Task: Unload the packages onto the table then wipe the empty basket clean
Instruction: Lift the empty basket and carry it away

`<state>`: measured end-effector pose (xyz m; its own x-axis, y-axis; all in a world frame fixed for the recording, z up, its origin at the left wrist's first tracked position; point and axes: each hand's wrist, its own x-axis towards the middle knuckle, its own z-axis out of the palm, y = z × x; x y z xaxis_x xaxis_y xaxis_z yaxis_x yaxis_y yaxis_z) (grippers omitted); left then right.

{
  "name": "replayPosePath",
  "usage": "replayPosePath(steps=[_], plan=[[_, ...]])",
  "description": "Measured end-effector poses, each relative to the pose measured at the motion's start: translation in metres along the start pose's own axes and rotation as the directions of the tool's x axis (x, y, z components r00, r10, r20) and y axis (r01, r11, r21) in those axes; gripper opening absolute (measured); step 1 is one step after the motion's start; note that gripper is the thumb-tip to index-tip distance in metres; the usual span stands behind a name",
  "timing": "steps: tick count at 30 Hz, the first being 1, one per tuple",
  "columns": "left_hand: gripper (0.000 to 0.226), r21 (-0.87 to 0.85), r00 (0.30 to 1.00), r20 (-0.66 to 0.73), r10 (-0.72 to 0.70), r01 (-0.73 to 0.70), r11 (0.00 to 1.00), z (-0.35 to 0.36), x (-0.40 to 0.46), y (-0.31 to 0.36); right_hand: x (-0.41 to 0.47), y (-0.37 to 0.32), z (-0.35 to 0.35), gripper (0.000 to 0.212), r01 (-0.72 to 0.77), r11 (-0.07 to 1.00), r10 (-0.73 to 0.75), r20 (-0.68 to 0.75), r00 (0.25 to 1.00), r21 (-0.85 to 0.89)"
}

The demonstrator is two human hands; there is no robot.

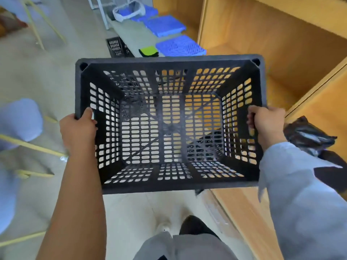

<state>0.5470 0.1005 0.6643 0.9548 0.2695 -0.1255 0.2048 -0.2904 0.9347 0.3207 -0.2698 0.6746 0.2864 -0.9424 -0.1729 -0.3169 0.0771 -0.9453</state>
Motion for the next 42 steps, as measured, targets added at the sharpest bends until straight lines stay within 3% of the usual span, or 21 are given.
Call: replayPosePath(steps=[6,16,19,22,24,27,33,36,39,42], plan=[[0.02,-0.06,0.991,-0.006,-0.135,0.134,0.989,0.076,0.044,-0.018,0.104,0.024,0.078,0.016,-0.105,0.992,0.109,0.065,0.992,-0.065],[0.024,0.134,0.888,0.024,-0.46,0.453,0.881,0.249,0.054,-0.115,0.27,0.162,0.127,0.036,-0.371,0.874,0.421,0.108,0.901,-0.316],[0.023,0.188,0.839,0.013,-0.543,0.532,0.826,0.285,0.049,-0.152,0.312,0.19,0.128,0.018,-0.361,0.811,0.433,0.058,0.899,-0.459],[0.024,0.255,0.798,-0.007,-0.602,0.584,0.771,0.32,0.037,-0.178,0.355,0.213,0.132,0.03,-0.315,0.728,0.436,0.057,0.898,-0.609],[0.026,0.315,0.771,0.009,-0.637,0.602,0.734,0.342,0.028,-0.194,0.379,0.226,0.133,0.04,-0.297,0.68,0.433,0.04,0.9,-0.67],[0.026,0.401,0.733,0.069,-0.677,0.601,0.691,0.368,0.013,-0.21,0.406,0.238,0.131,0.039,-0.309,0.647,0.414,-0.019,0.91,-0.698],[0.02,0.566,0.624,0.21,-0.753,0.55,0.614,0.424,-0.015,-0.229,0.456,0.26,0.115,0.011,-0.349,0.616,0.38,-0.122,0.917,-0.706],[0.018,0.604,0.592,0.233,-0.771,0.533,0.592,0.446,-0.031,-0.233,0.47,0.269,0.111,0.025,-0.334,0.67,0.308,-0.162,0.938,-0.663],[0.014,0.618,0.549,0.242,-0.8,0.548,0.563,0.462,-0.04,-0.243,0.478,0.268,0.108,0.022,-0.351,0.649,0.349,-0.145,0.926,-0.675],[0.014,0.656,0.498,0.277,-0.821,0.526,0.541,0.473,-0.046,-0.254,0.488,0.267,0.108,0.037,-0.379,0.615,0.383,-0.158,0.91,-0.691]])
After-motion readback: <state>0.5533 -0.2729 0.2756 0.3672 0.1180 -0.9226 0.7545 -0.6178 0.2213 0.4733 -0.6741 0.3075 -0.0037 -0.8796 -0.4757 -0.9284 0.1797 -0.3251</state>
